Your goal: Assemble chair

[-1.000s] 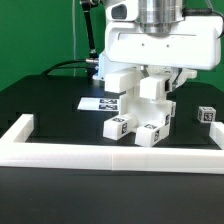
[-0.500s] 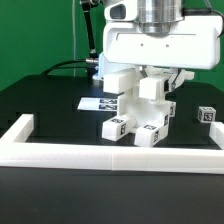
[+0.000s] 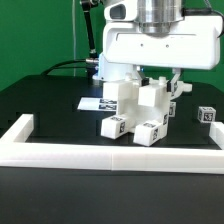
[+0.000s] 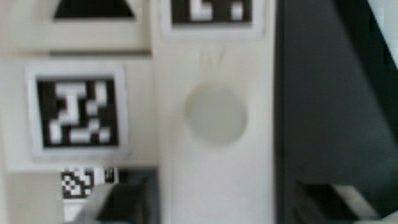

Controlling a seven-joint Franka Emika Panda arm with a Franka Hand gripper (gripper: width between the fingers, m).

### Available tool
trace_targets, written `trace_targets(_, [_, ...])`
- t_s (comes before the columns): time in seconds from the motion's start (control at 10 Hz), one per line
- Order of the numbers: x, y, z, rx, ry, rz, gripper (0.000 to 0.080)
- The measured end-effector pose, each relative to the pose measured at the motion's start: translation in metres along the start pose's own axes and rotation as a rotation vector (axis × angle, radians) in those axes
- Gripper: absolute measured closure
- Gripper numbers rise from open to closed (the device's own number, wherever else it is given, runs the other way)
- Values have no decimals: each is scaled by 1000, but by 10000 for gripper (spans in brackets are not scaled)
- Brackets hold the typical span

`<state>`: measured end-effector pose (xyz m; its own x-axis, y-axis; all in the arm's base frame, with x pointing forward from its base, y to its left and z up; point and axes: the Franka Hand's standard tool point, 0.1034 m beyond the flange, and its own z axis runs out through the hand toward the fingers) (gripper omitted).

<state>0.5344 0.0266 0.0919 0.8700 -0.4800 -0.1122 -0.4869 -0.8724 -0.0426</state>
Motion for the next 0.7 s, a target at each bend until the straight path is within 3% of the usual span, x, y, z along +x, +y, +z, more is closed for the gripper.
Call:
trace_targets(0.1, [0, 1, 0, -1, -1, -3, 281])
trace_targets(0.2, [0, 2, 1, -1, -1, -9, 179])
trace_targets(0.7, [-1, 0, -3, 1, -3, -12, 150])
